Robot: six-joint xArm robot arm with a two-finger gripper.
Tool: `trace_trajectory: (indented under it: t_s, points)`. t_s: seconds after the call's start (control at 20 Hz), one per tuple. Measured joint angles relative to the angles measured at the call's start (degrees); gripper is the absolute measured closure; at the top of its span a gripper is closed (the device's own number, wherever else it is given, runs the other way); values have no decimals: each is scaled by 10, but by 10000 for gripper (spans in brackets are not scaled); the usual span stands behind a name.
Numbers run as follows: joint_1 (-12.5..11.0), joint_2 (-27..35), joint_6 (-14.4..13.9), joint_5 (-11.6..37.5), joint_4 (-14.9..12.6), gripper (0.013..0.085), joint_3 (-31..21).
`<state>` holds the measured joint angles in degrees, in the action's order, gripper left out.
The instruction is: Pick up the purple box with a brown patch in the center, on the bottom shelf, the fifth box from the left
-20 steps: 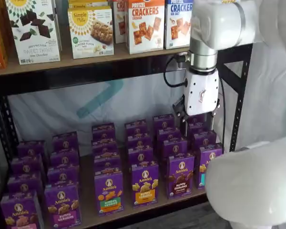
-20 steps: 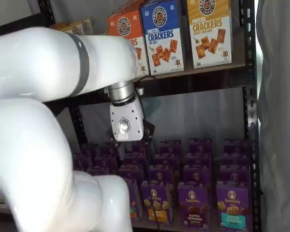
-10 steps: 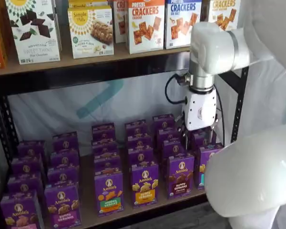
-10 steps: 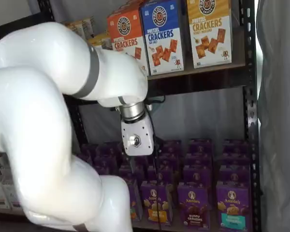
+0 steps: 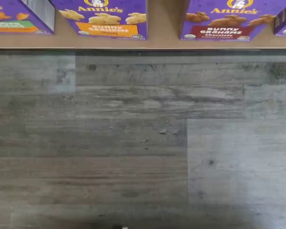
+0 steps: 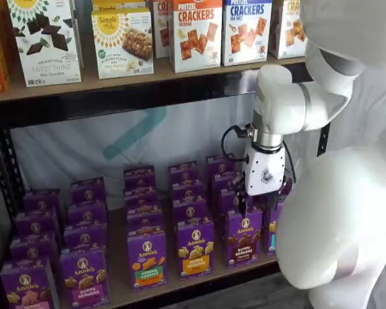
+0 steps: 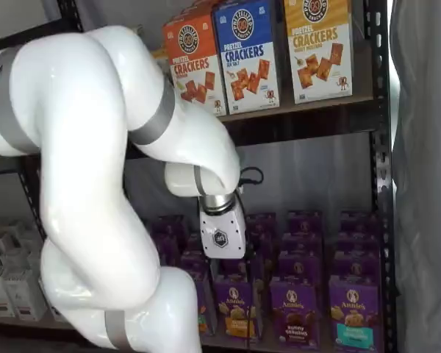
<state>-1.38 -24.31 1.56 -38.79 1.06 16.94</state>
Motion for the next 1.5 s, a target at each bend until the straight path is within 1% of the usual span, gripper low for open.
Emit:
trace_trajectory:
  t_s: [0.1,0.15,0.2,0.4,0.55,0.7,0.8,0.85,0.9,1.0,1.05,1.1,1.2,1.25,1.3,1.35,1.4,1.45,1.5]
  points:
    - [-2,42,1,30,-2,130,7]
    - [-3,64,-6,49,-12,130,10]
    - [-4,83,-7,66,-15,130,12]
    - [-9,147,9,112,-3,130,28]
    - [-13,196,23,160,6,130,38]
    - [-17,244,45,196,25,130,55]
    - [-21,273,44,213,20,130,69]
    - [-23,287,40,222,12,130,75]
    - [-27,303,29,234,-3,130,83]
    - [-34,334,0,257,-40,130,99]
    - [-36,348,-10,264,-53,130,107]
    - [-37,360,-15,269,-59,130,115]
    - [-37,386,-10,275,-54,130,134]
    - [-38,397,-18,280,-64,130,141]
    - [-43,410,-47,286,-97,130,151]
    - [-44,421,-51,290,-103,130,161]
    - [-39,428,-25,289,-73,130,168]
    - [-36,436,-5,284,-49,130,176]
    - [-35,443,3,278,-41,130,186]
